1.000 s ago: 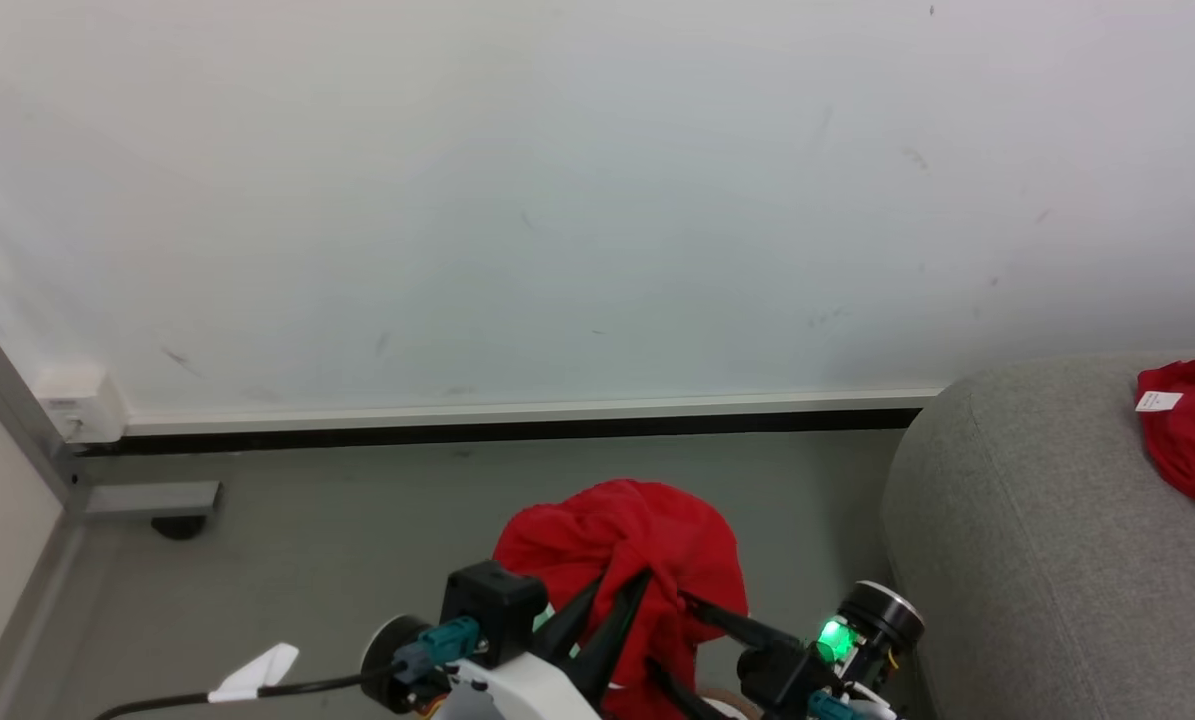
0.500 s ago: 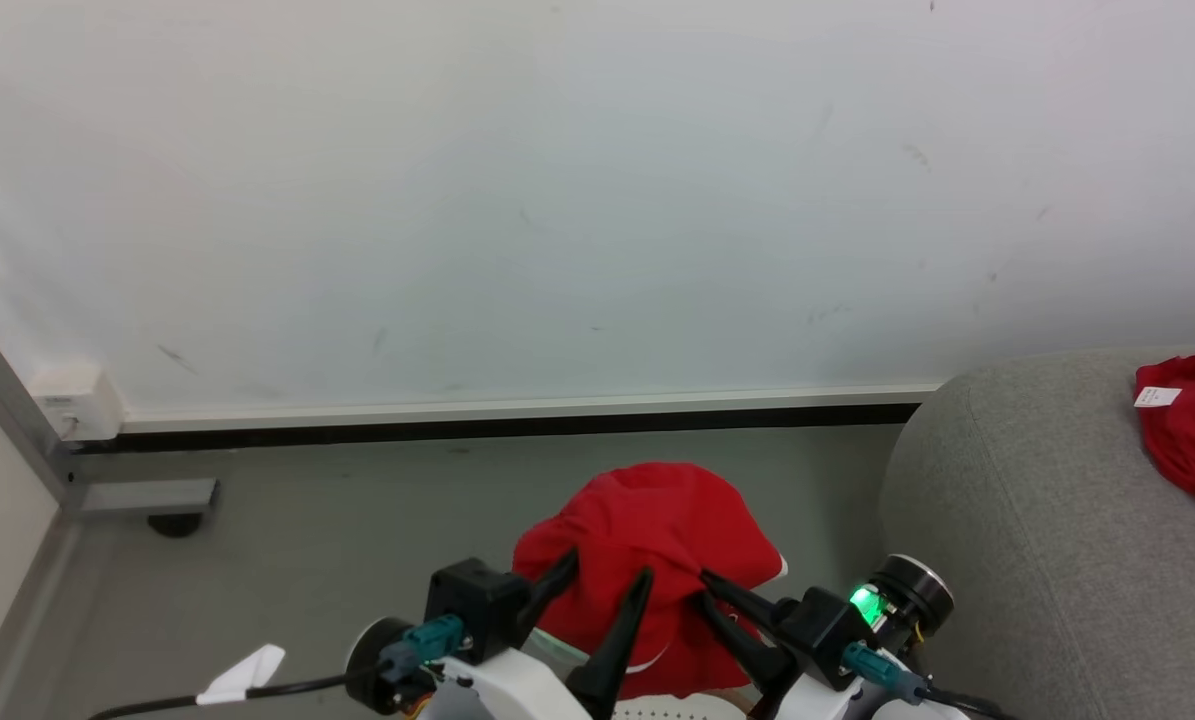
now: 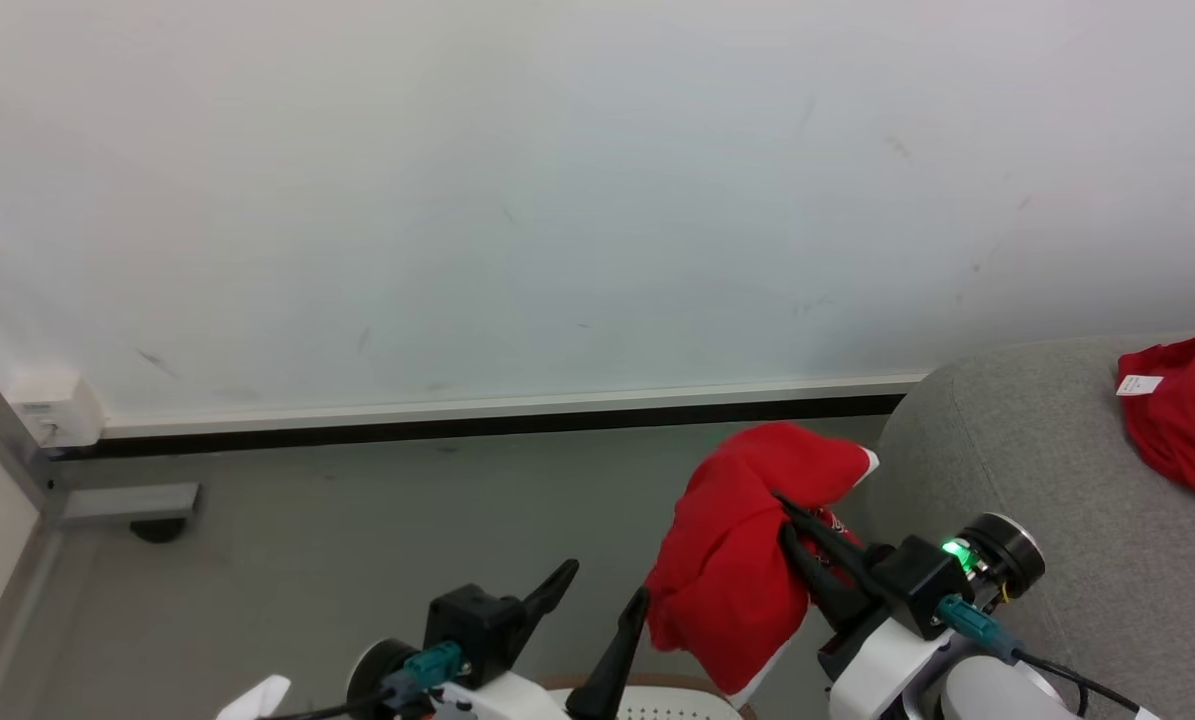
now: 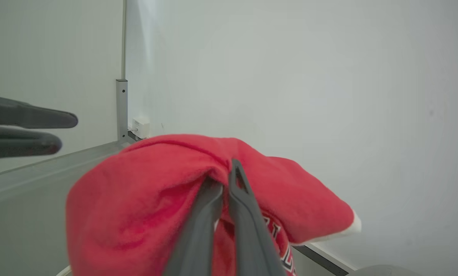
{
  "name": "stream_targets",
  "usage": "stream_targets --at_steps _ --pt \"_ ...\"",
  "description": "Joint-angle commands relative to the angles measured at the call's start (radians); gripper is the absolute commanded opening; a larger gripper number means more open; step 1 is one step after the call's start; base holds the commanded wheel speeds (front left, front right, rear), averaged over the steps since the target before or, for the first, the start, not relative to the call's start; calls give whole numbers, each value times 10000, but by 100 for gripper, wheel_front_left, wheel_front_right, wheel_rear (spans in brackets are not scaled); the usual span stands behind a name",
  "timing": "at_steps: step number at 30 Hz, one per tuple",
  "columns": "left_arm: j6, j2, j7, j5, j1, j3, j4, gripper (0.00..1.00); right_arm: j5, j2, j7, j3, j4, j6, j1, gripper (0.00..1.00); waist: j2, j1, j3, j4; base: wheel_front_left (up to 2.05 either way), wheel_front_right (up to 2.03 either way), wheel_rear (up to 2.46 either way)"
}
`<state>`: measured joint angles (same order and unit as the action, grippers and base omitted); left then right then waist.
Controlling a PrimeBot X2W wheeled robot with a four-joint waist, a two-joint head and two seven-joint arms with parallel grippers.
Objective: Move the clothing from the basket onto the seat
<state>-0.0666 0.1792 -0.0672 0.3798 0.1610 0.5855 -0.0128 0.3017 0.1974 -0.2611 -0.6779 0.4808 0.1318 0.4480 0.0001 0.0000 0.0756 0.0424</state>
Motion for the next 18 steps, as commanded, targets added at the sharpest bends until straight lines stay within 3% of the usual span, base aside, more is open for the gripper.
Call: stream_targets --at_steps 1,10,18 --pt "23 59 98 -80 -67 -14 -56 100 -46 122 -29 79 -77 -22 -120 0 -1 0 -7 31 0 0 0" --pt "93 44 465 -92 21 82 -339 100 -229 377 -30 534 -362 -22 -221 0 -1 0 -69 512 0 0 0" --pt "87 75 642 -61 78 95 -413 100 -231 471 -30 636 -568 -22 2 0 -1 0 -313 1808 0 0 0"
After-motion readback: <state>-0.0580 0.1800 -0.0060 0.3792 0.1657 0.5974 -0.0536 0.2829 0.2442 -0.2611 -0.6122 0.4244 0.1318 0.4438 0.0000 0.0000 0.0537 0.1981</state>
